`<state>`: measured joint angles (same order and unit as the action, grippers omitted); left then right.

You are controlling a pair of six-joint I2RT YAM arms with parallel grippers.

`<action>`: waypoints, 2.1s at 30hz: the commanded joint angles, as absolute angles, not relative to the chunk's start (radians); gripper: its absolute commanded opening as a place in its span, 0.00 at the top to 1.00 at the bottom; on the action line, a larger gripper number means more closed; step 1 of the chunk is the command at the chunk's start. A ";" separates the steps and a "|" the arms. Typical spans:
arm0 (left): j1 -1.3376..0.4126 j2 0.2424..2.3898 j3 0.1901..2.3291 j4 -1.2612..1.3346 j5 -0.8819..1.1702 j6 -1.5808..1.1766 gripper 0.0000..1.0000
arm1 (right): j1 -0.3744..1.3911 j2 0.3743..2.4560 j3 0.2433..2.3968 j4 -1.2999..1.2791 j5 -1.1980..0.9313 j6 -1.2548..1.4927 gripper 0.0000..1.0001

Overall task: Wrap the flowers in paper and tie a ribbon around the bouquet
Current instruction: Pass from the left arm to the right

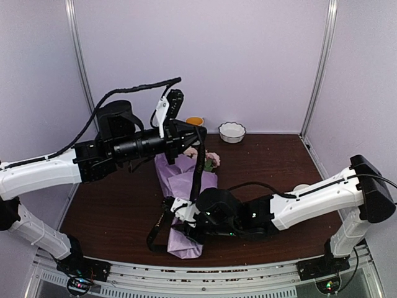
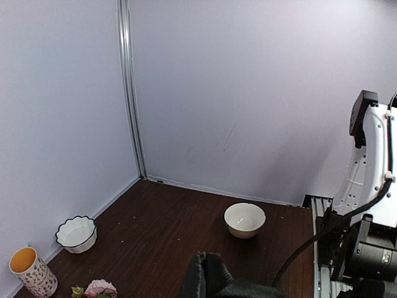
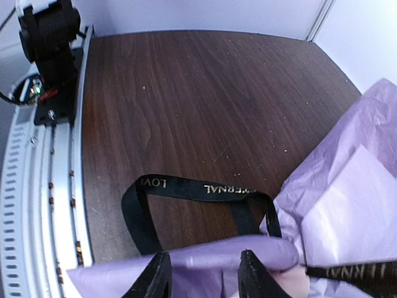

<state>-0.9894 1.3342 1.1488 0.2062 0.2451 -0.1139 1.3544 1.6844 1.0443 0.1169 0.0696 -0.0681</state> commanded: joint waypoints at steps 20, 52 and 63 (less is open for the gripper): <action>-0.994 1.234 1.206 0.137 0.296 -0.064 1.00 | 1.356 2.004 1.243 -0.264 -0.004 -0.256 0.66; -0.983 1.237 1.101 0.119 0.212 -0.061 1.00 | 1.164 1.330 1.098 0.009 -0.100 0.038 0.37; -0.973 1.227 1.089 0.064 0.228 -0.060 1.00 | 1.127 1.389 1.149 0.005 0.128 0.135 1.00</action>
<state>-0.9871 1.2350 1.0805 0.0784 0.2211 -0.0696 1.1576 1.4075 1.1442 -0.0044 0.0387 0.0723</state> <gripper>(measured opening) 0.011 0.046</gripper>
